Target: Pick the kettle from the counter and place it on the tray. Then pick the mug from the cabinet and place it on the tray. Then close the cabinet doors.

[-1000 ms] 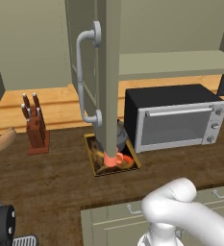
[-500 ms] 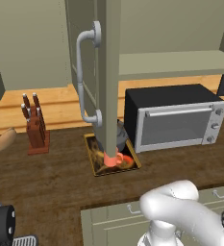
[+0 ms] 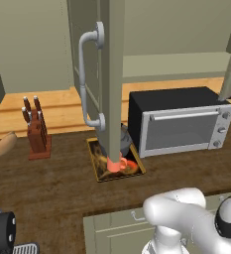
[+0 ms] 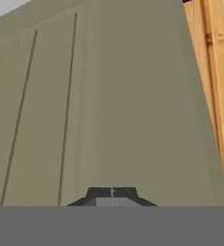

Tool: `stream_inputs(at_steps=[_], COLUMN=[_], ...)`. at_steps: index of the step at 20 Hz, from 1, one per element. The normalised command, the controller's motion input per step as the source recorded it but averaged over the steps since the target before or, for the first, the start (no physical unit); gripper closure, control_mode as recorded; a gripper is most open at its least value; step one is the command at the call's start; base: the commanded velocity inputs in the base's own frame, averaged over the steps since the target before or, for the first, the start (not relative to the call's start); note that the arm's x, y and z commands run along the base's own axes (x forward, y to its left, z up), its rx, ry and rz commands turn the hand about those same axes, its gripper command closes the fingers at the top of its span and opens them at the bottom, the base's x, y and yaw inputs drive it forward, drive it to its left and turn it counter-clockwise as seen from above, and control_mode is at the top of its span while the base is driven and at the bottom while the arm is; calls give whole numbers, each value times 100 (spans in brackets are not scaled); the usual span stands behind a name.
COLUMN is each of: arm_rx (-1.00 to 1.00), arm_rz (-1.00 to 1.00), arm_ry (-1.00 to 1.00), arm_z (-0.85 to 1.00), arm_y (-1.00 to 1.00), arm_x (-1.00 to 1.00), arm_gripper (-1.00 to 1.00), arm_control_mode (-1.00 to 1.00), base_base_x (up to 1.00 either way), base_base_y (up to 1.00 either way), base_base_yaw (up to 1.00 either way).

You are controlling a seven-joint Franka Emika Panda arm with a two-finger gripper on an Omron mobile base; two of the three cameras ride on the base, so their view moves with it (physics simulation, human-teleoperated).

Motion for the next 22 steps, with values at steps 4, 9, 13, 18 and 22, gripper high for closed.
stream_inputs(at_steps=[4, 9, 13, 18, 22], arm_rx=[0, 0, 0, 0, 0], arm_rz=[-6, -6, -3, -4, -4], arm_ry=[11, 15, 10, 13, 3], arm_z=[0, 0, 0, 0, 0], arm_y=[57, 38, 14, 3, 0], arm_x=[75, 75, 66, 57, 49], arm_gripper=[100, 100, 100, 100, 100], arm_control_mode=[-100, -100, -100, -100, -100], base_base_x=[0, 0, 0, 0, 0], base_base_y=[0, 0, 0, 0, 0], base_base_yaw=[0, 0, 0, 0, 0])
